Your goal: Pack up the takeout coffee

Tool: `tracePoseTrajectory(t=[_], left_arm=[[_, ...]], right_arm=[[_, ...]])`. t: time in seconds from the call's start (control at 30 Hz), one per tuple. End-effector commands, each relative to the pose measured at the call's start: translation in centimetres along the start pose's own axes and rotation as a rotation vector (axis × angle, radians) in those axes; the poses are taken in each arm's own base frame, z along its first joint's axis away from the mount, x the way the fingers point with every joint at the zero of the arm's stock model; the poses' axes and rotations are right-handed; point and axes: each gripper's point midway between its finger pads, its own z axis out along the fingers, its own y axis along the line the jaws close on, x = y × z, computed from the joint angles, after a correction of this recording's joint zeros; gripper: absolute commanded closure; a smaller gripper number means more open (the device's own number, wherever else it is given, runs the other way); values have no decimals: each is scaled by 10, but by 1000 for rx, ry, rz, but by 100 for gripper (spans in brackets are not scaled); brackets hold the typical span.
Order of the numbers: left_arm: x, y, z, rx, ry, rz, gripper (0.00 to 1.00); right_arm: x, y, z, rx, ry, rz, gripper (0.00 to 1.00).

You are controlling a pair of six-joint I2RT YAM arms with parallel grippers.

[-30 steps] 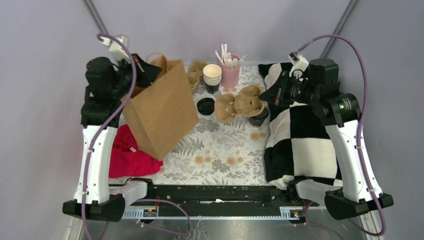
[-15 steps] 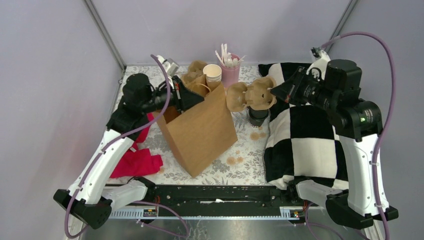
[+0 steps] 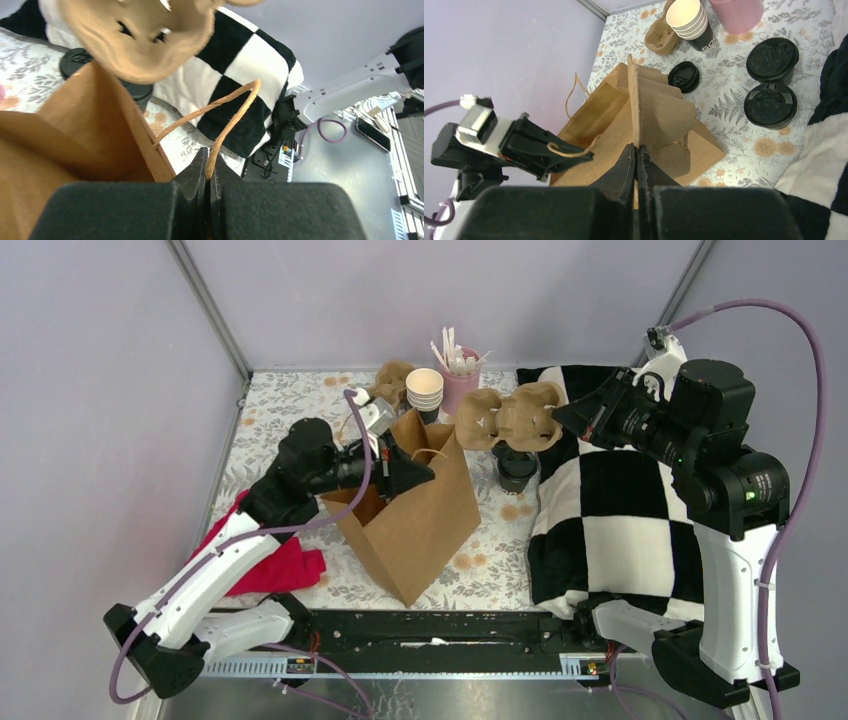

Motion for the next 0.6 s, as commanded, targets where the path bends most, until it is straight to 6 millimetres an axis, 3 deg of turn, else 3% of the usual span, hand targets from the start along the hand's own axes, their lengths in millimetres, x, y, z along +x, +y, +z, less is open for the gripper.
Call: tracePoseTrajectory(t=[0.0, 0.13, 0.27, 0.3, 0.4, 0.43, 0.5, 0.57], left_arm=[[-5, -20, 15, 31, -13, 53, 100], [13, -30, 26, 16, 67, 82, 100], [30, -26, 30, -1, 176, 106, 100], [32, -25, 30, -7, 203, 97, 94], [20, -31, 32, -23, 225, 18, 53], [15, -34, 31, -30, 223, -25, 45], [5, -39, 27, -69, 204, -143, 29], [-9, -52, 19, -58, 173, -227, 25]], right_arm=[[-21, 15, -3, -36, -64, -21, 100], [-31, 20, -2, -45, -80, -40, 100], [-39, 22, -5, -39, -105, -72, 100], [-39, 22, -6, -36, -102, -80, 100], [-27, 34, -5, -119, -31, -109, 100], [-19, 41, -5, -169, 9, -122, 100], [-3, 51, -6, -256, 92, -140, 100], [7, 51, -7, -281, 131, -151, 100]])
